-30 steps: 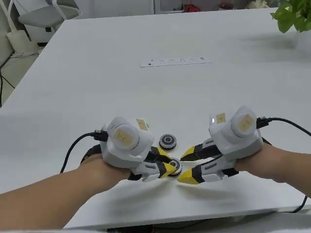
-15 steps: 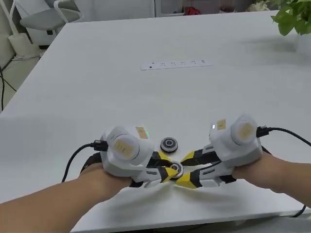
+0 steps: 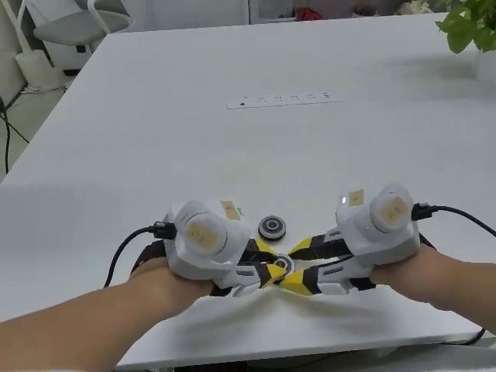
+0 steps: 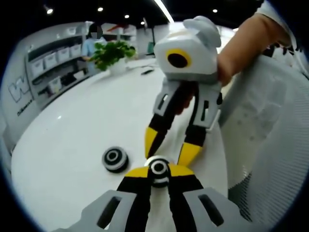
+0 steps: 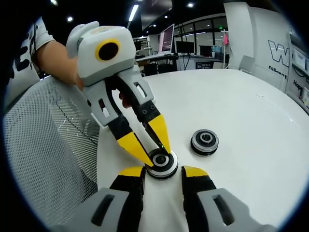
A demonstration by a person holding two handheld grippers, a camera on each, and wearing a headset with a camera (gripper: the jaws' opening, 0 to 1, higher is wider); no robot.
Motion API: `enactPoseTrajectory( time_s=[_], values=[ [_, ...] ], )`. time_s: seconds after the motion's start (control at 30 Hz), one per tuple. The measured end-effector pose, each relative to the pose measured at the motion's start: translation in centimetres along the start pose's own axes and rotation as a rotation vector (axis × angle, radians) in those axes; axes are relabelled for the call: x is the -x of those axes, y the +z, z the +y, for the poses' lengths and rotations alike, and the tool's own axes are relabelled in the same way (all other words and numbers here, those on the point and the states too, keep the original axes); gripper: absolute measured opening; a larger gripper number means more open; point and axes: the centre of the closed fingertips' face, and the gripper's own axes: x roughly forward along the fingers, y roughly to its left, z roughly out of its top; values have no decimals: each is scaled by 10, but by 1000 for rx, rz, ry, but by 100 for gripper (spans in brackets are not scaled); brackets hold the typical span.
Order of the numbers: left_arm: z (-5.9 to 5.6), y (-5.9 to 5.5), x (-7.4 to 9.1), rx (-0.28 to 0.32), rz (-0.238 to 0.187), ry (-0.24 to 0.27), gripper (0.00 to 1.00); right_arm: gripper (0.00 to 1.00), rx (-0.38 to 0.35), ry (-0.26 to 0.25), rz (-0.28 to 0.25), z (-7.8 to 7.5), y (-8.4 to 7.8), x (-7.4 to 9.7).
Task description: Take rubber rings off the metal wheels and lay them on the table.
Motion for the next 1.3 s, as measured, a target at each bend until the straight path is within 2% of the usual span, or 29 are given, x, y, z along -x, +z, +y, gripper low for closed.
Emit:
enactPoseTrajectory(
  time_s=[0.4, 0.8, 0.9, 1.3],
  values=[
    [-1, 0, 0, -3, 1, 4, 13, 26, 32, 6, 1, 4, 2, -1],
    [0, 0, 0, -5, 0, 5, 13, 23, 28, 18, 17, 3, -2, 4],
    [0, 0, 0, -4, 0, 7, 13, 20, 28, 22, 30, 3, -6, 5],
    [2, -1, 1, 6, -4, 15, 13, 8, -6, 27, 30, 0, -8, 10]
  ],
)
